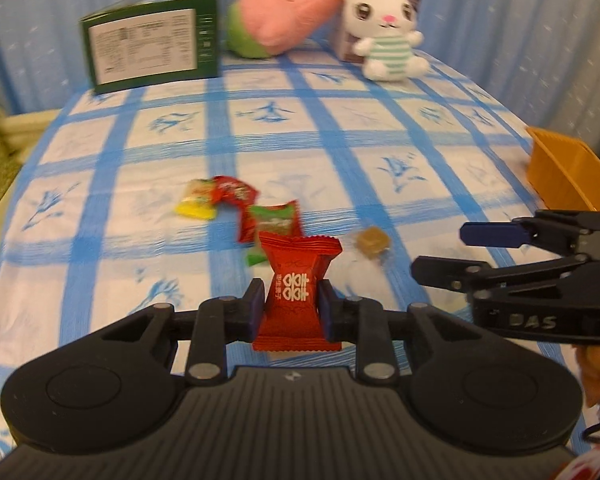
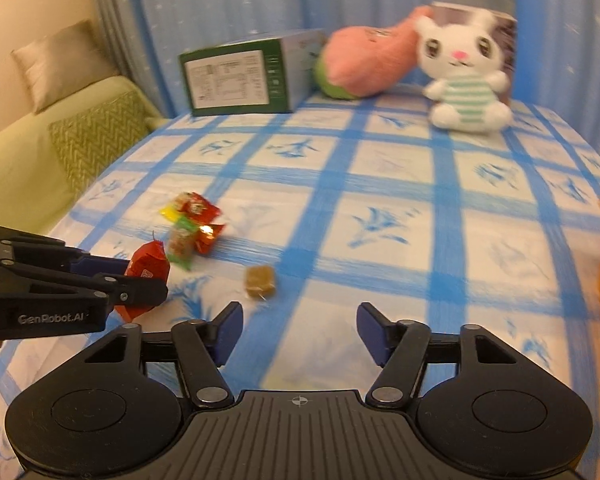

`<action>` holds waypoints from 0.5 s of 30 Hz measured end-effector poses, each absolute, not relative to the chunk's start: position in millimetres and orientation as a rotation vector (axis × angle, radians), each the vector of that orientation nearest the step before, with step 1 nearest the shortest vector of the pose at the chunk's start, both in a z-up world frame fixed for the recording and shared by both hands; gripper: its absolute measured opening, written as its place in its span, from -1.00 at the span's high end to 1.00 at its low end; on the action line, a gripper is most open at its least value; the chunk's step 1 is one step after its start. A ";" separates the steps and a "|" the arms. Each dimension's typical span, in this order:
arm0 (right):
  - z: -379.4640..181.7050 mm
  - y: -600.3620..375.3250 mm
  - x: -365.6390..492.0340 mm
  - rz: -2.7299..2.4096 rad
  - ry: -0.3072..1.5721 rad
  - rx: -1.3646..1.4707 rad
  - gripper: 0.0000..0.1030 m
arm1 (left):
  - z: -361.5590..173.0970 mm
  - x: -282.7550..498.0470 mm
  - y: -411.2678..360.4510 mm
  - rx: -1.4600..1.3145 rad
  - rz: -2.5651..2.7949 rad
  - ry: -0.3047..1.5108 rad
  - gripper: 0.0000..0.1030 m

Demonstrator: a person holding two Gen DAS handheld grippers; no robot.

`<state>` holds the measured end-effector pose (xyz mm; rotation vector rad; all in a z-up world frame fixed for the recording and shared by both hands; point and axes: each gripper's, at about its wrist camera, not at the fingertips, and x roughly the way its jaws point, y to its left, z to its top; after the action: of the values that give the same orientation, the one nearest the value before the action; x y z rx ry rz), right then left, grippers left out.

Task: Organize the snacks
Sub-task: 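Grasp the red candy packet with the left tool while the right grasps the brown caramel cube, then carry the red packet and caramel cube over the orange tray with both tools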

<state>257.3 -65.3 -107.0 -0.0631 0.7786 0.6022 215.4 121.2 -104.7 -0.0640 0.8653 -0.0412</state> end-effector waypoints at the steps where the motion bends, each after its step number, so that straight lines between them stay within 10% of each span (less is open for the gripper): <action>1: -108.2 -59.9 258.8 0.608 0.774 -0.070 -0.16 | -105.2 215.1 123.1 -0.068 -0.029 0.865 0.51; 15: -124.9 -12.8 270.8 0.589 0.762 -0.180 0.41 | -112.2 218.0 136.3 -0.126 0.017 0.867 0.51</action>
<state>270.8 -12.8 -124.9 -0.1803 0.7616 0.5889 218.0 136.3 -112.2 -0.1260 0.8669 0.0171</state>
